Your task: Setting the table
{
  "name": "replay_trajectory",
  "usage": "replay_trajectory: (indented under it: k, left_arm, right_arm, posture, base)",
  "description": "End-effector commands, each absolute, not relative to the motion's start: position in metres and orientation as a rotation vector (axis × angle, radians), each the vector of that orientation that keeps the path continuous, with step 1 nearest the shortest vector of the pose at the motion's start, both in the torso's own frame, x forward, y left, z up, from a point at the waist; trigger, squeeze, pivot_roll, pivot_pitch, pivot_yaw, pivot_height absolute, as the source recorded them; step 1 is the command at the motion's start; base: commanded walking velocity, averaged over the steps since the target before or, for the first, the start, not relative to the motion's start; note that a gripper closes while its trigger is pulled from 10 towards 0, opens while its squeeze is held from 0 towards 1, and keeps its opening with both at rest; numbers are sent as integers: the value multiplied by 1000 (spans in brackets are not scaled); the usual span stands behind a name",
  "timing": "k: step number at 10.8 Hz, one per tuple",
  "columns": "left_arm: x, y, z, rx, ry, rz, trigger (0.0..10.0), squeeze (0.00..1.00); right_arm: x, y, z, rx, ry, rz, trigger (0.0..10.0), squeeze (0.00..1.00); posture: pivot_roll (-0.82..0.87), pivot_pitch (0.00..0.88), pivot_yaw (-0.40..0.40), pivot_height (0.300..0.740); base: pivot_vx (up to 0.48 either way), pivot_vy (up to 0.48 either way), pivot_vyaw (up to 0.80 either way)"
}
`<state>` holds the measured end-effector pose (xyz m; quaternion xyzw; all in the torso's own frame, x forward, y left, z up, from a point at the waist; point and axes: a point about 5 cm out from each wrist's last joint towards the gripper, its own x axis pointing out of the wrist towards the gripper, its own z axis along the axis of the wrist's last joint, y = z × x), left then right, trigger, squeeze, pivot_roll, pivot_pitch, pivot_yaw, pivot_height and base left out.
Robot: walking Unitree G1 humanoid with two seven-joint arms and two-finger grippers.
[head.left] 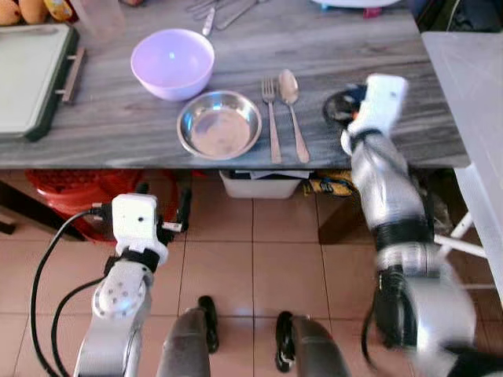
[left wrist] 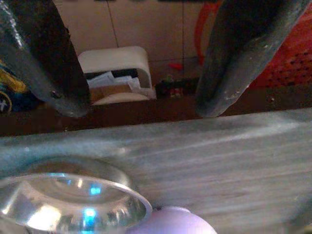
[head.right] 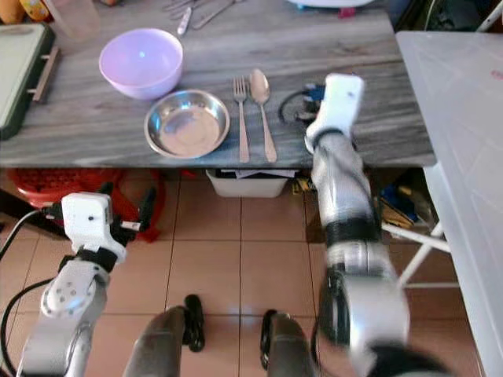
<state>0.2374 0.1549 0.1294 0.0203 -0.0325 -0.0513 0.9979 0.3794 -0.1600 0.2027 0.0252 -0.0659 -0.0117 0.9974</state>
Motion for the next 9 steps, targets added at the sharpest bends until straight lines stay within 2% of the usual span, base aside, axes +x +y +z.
replay_trajectory:
  k: [1,2,3,6,9]
  left_arm:
    - [237,157,125,39,-54,-92,10000,0]
    - [240,160,125,39,-66,-70,10000,0]
    - [242,162,124,42,-69,-46,10000,0]
    - [253,167,121,60,-82,49,10000,0]
    - [263,169,119,58,-84,98,10000,0]
  right_arm:
    - [369,-158,215,2,-252,-26,10000,0]
    - [344,-154,216,-123,-379,-23,10000,0]
    - [330,-150,208,-163,-395,-15,10000,1000]
    - [312,-170,194,-214,-385,-102,10000,1000]
    - [296,-173,173,-231,-316,-81,10000,1000]
  posture:
    - [59,248,8,740]
    - [50,216,7,740]
    - [43,197,4,740]
    - [30,140,-3,740]
    - [19,117,-11,740]
  base:
    - [0,0,0]
    - [0,0,0]
    - [0,0,0]
    - [0,0,0]
    - [0,0,0]
